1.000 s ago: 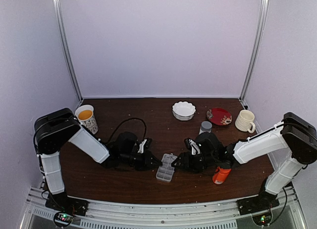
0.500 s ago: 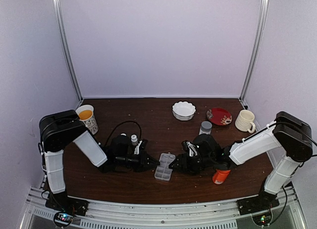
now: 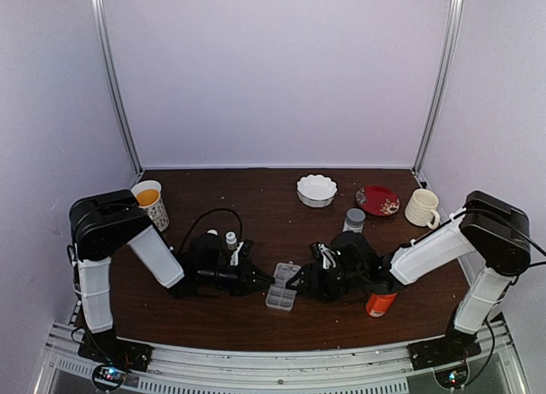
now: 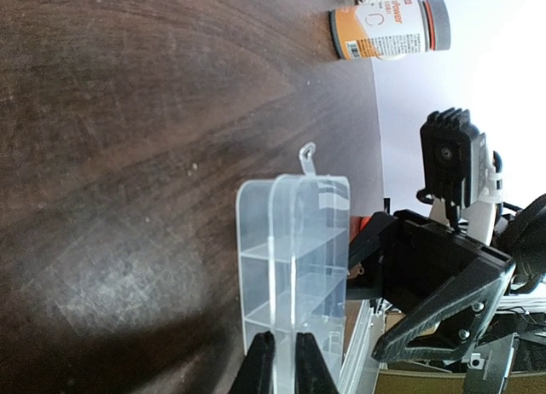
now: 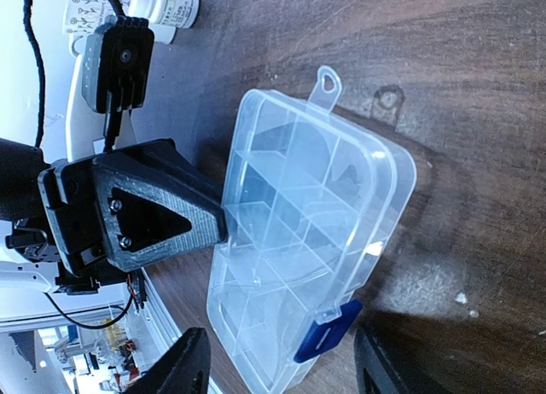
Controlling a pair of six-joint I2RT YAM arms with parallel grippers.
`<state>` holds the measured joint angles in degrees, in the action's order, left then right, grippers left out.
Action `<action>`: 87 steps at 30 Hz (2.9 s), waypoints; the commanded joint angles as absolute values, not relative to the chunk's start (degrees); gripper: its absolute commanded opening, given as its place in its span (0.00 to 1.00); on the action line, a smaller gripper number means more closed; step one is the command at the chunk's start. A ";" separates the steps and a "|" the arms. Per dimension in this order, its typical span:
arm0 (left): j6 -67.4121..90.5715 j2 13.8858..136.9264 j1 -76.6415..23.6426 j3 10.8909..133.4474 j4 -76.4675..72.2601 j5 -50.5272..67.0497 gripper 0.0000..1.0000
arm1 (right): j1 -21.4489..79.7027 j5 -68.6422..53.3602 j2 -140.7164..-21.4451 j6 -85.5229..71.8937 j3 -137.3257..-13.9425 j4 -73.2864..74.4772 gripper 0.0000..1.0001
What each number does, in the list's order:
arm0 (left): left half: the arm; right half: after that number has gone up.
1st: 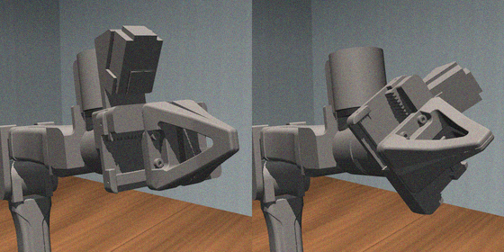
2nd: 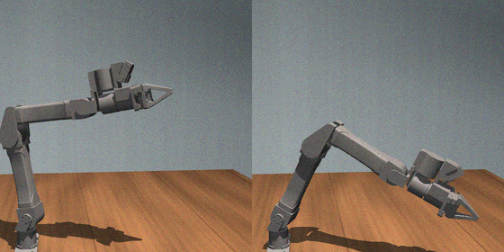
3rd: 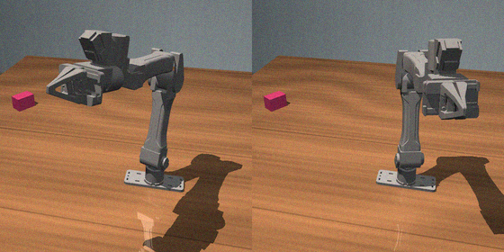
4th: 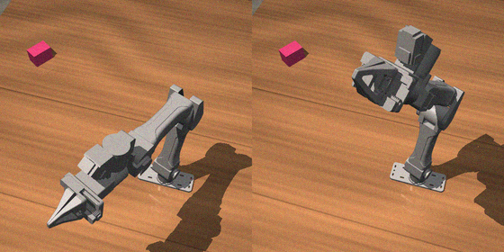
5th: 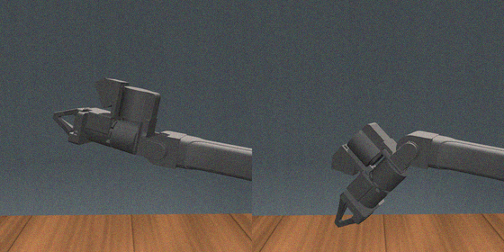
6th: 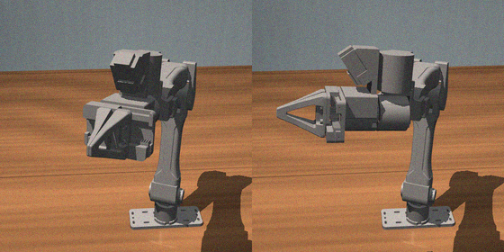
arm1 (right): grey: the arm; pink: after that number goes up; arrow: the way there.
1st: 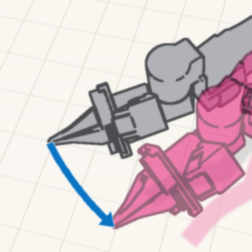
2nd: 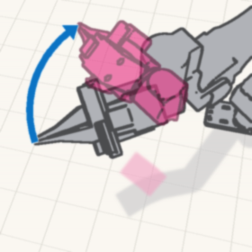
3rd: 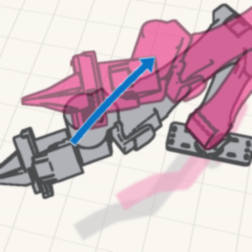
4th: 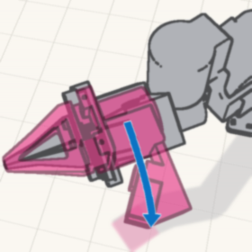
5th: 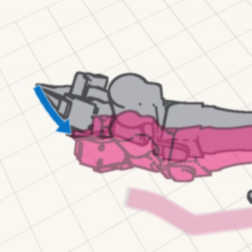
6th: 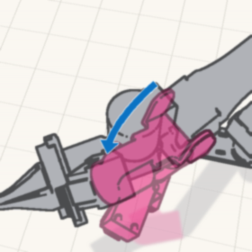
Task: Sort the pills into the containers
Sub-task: Pick up the pill container from the center of the board, then open the lid of the pill container at the center of the board.
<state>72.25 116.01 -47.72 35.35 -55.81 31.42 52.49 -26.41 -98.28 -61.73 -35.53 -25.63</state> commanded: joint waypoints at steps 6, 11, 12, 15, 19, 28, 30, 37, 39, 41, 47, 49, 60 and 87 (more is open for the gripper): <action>72.65 121.65 -45.93 32.58 -51.47 30.45 0.00 | 52.30 -26.65 -100.00 -63.02 -36.83 -27.42 0.62; 73.45 123.32 -45.48 32.26 -53.77 31.49 0.00 | 52.06 -26.51 -100.08 -62.90 -37.04 -27.13 0.65; 73.47 123.51 -45.45 32.26 -53.99 31.65 0.00 | 51.91 -26.46 -100.14 -62.77 -37.04 -27.17 0.65; 73.63 123.88 -45.44 32.34 -54.64 32.13 0.00 | 51.39 -26.71 -100.44 -62.73 -36.81 -28.34 0.66; 73.91 124.01 -45.43 32.34 -55.48 32.87 0.00 | 50.65 -27.67 -100.82 -62.85 -37.28 -29.86 0.65; 74.00 124.15 -45.44 32.32 -55.74 33.13 0.00 | 50.55 -29.80 -99.05 -64.46 -37.09 -33.24 0.52; 74.37 124.14 -45.44 32.34 -56.26 33.40 0.00 | 50.45 -30.47 -98.11 -65.32 -36.19 -35.29 0.45; 77.06 123.81 -45.44 31.90 -60.89 34.57 0.00 | 50.45 -30.63 -95.98 -65.97 -34.80 -36.55 0.29; 77.08 123.46 -45.44 31.90 -60.76 34.54 0.00 | 50.45 -30.59 -95.36 -65.68 -34.66 -35.96 0.25; 77.04 123.04 -45.42 31.90 -60.59 34.48 0.00 | 50.44 -30.59 -94.78 -65.57 -34.62 -35.63 0.23; 76.35 119.76 -45.47 31.02 -60.64 34.21 0.14 | 50.36 -29.62 -92.43 -63.80 -34.97 -32.04 0.19; 76.06 118.03 -45.53 30.27 -61.70 33.98 0.34 | 50.32 -29.14 -91.35 -62.75 -35.29 -30.27 0.19; 78.35 111.62 -45.70 27.86 -75.66 35.54 0.93 | 50.10 -26.83 -81.72 -58.34 -35.86 -23.78 0.18; 65.21 91.68 -49.78 39.16 -48.19 39.42 0.71 | 50.67 -29.80 -73.48 -51.00 -44.41 -14.78 0.22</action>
